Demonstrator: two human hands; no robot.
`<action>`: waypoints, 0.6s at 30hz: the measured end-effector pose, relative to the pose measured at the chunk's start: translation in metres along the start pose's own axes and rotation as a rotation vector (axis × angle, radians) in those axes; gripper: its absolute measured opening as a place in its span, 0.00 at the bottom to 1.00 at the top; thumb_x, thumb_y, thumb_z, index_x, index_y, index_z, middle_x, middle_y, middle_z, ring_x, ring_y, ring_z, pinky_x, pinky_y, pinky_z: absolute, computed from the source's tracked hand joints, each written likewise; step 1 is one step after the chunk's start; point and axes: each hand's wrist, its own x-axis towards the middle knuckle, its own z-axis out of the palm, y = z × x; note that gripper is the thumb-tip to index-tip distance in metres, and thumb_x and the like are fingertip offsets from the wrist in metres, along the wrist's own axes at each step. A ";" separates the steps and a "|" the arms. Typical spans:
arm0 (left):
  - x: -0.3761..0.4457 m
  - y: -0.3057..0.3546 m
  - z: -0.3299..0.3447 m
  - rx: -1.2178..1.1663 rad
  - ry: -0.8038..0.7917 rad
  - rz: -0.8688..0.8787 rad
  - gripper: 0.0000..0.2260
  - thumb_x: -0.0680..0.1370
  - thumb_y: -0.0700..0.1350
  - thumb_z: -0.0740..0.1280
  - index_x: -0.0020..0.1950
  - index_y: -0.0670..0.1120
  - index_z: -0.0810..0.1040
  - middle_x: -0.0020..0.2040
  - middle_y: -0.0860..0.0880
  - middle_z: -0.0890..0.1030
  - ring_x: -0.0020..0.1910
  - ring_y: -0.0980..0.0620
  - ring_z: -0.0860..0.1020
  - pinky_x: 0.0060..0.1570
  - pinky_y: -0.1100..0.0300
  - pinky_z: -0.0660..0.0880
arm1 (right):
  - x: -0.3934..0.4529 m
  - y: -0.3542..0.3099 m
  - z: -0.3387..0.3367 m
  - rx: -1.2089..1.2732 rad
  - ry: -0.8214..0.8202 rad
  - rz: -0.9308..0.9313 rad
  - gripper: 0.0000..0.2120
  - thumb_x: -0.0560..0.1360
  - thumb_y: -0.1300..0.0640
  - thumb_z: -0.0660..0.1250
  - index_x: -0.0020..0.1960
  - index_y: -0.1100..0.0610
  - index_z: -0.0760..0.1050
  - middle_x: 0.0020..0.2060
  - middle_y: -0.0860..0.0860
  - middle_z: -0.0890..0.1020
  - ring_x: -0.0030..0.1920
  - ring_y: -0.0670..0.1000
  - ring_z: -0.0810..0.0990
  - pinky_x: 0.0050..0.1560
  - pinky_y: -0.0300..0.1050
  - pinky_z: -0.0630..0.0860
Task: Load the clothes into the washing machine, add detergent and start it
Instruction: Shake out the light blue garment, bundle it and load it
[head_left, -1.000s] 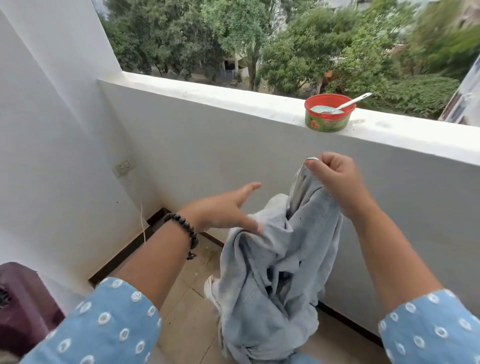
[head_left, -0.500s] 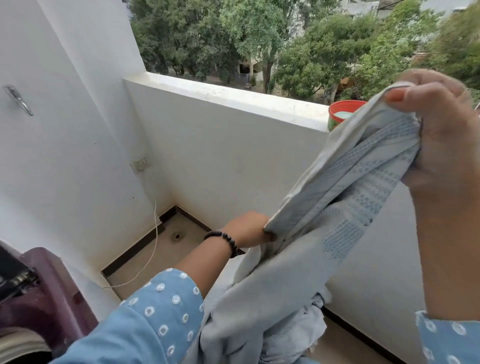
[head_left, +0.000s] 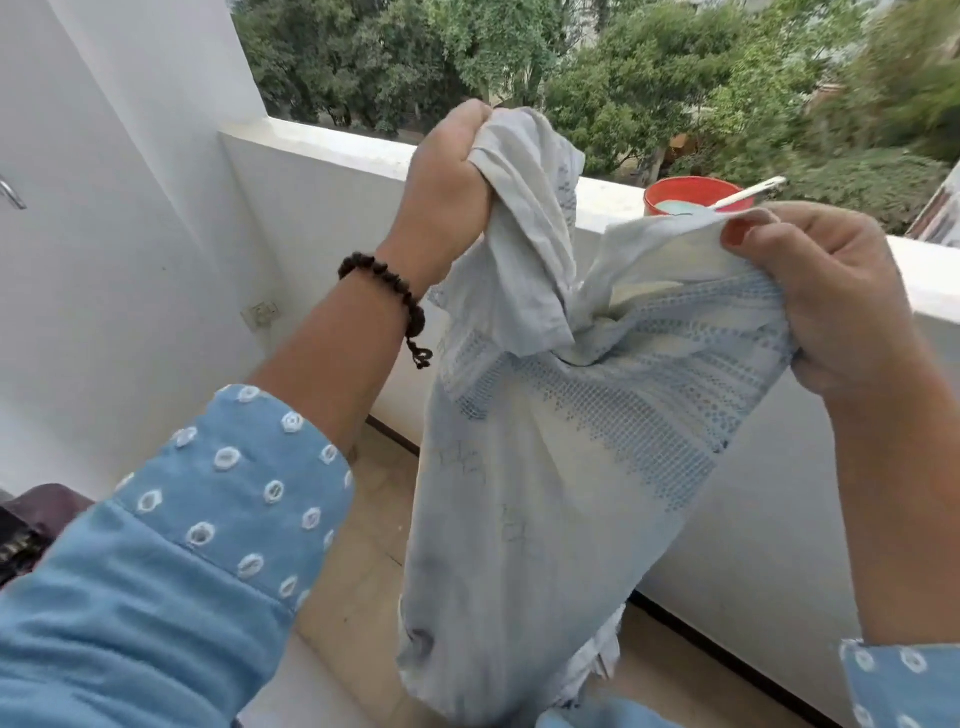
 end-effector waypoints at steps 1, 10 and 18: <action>0.001 0.009 0.000 -0.056 -0.010 0.027 0.12 0.78 0.33 0.53 0.42 0.46 0.70 0.36 0.51 0.73 0.38 0.54 0.71 0.38 0.60 0.69 | 0.001 0.005 -0.001 -0.028 -0.011 0.018 0.21 0.70 0.49 0.71 0.42 0.70 0.76 0.32 0.62 0.77 0.33 0.57 0.72 0.32 0.43 0.70; 0.005 0.025 0.001 -0.183 -0.276 0.076 0.05 0.76 0.37 0.63 0.42 0.45 0.75 0.37 0.51 0.76 0.36 0.58 0.73 0.38 0.63 0.72 | 0.020 0.014 -0.020 -0.703 -0.821 0.304 0.44 0.57 0.30 0.77 0.69 0.29 0.62 0.65 0.32 0.73 0.66 0.34 0.70 0.68 0.47 0.70; 0.003 0.026 0.011 0.428 -0.377 0.164 0.02 0.73 0.41 0.71 0.40 0.44 0.81 0.34 0.51 0.78 0.34 0.58 0.71 0.37 0.65 0.69 | 0.040 0.052 0.027 -0.143 -0.481 0.277 0.48 0.65 0.44 0.79 0.76 0.41 0.55 0.66 0.41 0.74 0.64 0.42 0.75 0.62 0.46 0.75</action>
